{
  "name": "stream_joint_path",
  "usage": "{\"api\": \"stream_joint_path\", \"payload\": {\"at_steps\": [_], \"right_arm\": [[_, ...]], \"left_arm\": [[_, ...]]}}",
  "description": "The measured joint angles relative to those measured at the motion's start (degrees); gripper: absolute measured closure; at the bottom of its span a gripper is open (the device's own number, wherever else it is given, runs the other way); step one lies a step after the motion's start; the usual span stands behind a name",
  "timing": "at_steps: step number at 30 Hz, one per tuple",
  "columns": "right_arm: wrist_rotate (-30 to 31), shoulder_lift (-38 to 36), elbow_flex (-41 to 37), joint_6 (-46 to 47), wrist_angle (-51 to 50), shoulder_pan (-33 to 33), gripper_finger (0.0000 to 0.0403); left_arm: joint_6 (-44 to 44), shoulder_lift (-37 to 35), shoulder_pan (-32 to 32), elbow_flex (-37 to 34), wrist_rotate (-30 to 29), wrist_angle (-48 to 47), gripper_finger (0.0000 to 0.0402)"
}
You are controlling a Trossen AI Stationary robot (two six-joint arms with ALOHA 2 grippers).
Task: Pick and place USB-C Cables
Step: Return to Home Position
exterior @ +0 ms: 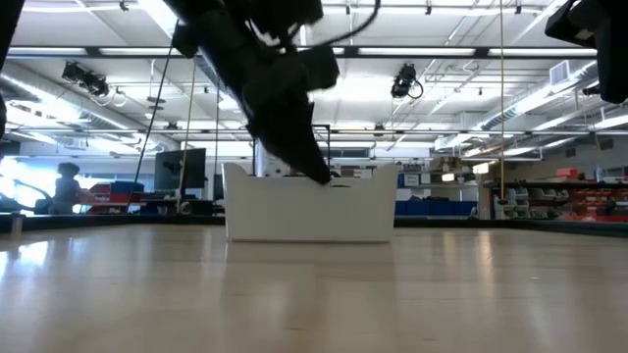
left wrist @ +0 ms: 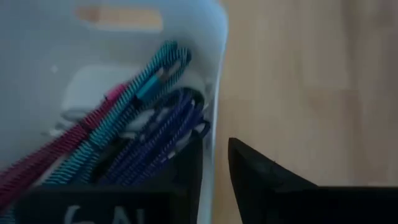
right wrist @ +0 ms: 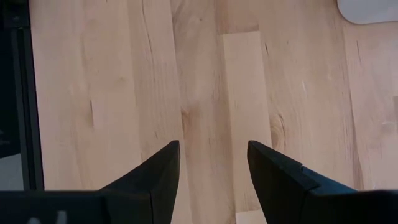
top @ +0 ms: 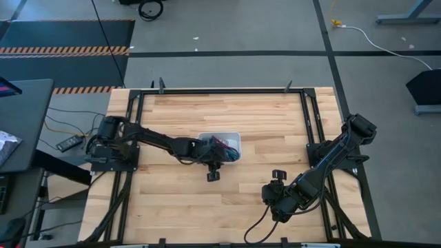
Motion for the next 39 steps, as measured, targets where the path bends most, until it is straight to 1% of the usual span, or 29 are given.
{"api": "stream_joint_path", "payload": {"at_steps": [8, 10, 12, 16, 20, 23, 25, 27, 31, 32, 37, 39], "right_arm": [[0.15, -0.02, 0.0, 0.0, 0.35, 0.0, 0.0209], [1.28, -0.04, 0.0, -0.08, 0.58, 0.0, 0.0209], [4.03, -0.04, 0.0, -0.29, 0.62, 0.0, 0.0209], [12.16, -0.04, 0.0, -1.1, 0.63, -0.33, 0.0209], [18.15, -0.26, 0.0, -4.8, 0.78, -2.4, 0.0214], [20.0, -1.13, -0.02, -8.55, 1.97, -5.27, 0.0229], [19.77, -2.15, -0.02, -12.05, 3.65, -7.79, 0.025], [18.79, -3.29, -0.02, -15.68, 4.57, -10.64, 0.0285], [13.9, -5.67, -0.02, -23.4, 6.59, -17.26, 0.038], [12.11, -6.22, -0.02, -25.47, 7.34, -18.95, 0.0391], [3.01, -8.51, -0.02, -34.17, 11.96, -27.05, 0.0397], [0.99, -9.62, -0.02, -36.84, 13.51, -29.8, 0.0398]], "left_arm": [[0.48, -9.99, -0.29, 0.01, 0.0, -2.23, 0.0315], [1.36, -12.89, -0.69, 0.01, -0.02, -2.96, 0.0314], [2.45, -15.93, -1.15, 0.01, -0.02, -4.33, 0.0317], [4.22, -21.82, -2.44, 0.01, -1.27, -5.54, 0.0327], [6.11, -27.73, -4.67, -0.67, -5.68, -5.25, 0.0343], [6.24, -32.11, -6.13, -3.59, -9.76, -5.31, 0.0358], [5.54, -35.09, -6.79, -6.42, -11.38, -5.49, 0.0372], [4.38, -38.47, -7.21, -9.95, -12.31, -4.84, 0.039], [2.76, -44.49, -7.34, -17.66, -12.58, 0.08, 0.0395], [2.67, -45.85, -7.34, -19.39, -12.57, 0.99, 0.0396], [2.62, -51.69, -6.78, -26.23, -13.03, 2.85, 0.0398], [3.02, -53.64, -6.81, -27.79, -13.06, 3.03, 0.0398]]}}
